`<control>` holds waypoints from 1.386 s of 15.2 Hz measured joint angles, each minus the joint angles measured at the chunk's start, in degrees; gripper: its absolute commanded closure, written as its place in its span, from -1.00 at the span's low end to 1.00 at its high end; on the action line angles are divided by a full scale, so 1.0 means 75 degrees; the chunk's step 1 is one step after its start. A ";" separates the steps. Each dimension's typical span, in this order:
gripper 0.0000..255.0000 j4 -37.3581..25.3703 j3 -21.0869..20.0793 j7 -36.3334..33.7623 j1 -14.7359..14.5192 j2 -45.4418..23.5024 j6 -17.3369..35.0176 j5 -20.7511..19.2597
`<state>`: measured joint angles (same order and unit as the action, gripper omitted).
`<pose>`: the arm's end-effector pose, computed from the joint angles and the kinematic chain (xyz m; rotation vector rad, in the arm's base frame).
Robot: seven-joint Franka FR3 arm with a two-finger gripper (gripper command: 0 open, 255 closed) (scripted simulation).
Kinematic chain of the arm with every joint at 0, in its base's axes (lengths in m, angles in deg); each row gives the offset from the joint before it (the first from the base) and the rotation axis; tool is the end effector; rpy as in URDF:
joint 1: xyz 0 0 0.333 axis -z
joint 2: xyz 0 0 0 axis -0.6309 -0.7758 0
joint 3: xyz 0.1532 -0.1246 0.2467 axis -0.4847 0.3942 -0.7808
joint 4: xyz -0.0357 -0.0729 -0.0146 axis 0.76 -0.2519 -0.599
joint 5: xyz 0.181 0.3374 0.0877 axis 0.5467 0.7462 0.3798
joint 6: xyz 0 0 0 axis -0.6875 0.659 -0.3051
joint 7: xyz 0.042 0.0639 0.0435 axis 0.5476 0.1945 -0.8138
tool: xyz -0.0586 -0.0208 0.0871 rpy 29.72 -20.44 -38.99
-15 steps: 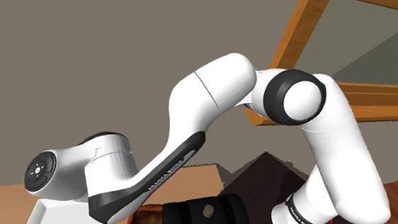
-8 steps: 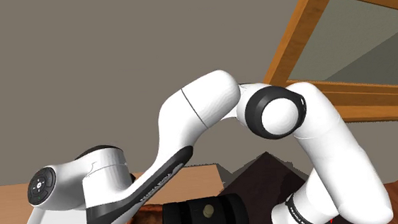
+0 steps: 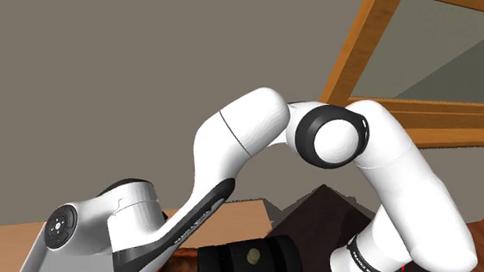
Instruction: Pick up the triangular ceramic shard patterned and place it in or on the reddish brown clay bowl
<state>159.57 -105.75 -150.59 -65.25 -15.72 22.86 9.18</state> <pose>0.4439 0.5011 0.1379 2.6401 0.2643 0.1021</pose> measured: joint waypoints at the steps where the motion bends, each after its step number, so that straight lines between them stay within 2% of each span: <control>1: -1.00 -0.0001 0.0001 -0.0001 0.0000 -0.0002 0.0001 -0.0001; 2: 1.00 -0.0003 0.0002 -0.0001 0.0000 -0.0004 0.0001 -0.0002; 12: 1.00 -0.0004 0.0007 -0.0003 0.0001 -0.0011 0.0009 -0.0006; 21: 1.00 0.0185 -0.0212 0.0182 0.0156 0.0560 -0.0327 0.0236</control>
<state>160.96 -107.34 -149.22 -64.08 -11.52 20.41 10.95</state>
